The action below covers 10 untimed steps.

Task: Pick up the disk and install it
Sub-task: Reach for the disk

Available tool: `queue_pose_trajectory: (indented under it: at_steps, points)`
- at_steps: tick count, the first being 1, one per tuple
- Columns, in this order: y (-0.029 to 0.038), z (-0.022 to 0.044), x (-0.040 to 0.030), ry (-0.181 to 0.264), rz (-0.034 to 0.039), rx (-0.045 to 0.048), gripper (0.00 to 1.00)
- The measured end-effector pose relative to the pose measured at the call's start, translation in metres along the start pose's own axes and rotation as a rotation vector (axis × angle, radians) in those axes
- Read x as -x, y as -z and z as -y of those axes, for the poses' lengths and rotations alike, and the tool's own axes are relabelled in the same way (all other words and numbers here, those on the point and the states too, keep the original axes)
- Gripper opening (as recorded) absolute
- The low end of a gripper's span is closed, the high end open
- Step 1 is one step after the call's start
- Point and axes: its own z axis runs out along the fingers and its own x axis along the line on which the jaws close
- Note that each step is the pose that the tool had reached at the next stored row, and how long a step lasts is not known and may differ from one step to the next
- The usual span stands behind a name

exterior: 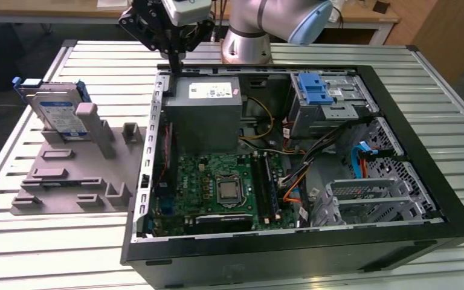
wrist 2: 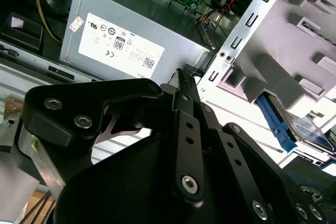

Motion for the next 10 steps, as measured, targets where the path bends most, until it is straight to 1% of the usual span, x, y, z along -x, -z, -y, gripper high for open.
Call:
queue_pose_trajectory:
  at_steps: [6, 8, 10]
  points:
    - [-0.0001, 0.0000, -0.0002, 0.000, 0.0001, 0.0001, 0.11]
    - [0.0000, 0.0001, -0.0016, 0.000, 0.0001, 0.0001, 0.11]
    - [0.0001, -0.0003, -0.0044, 0.000, -0.0001, -0.0001, 0.11]
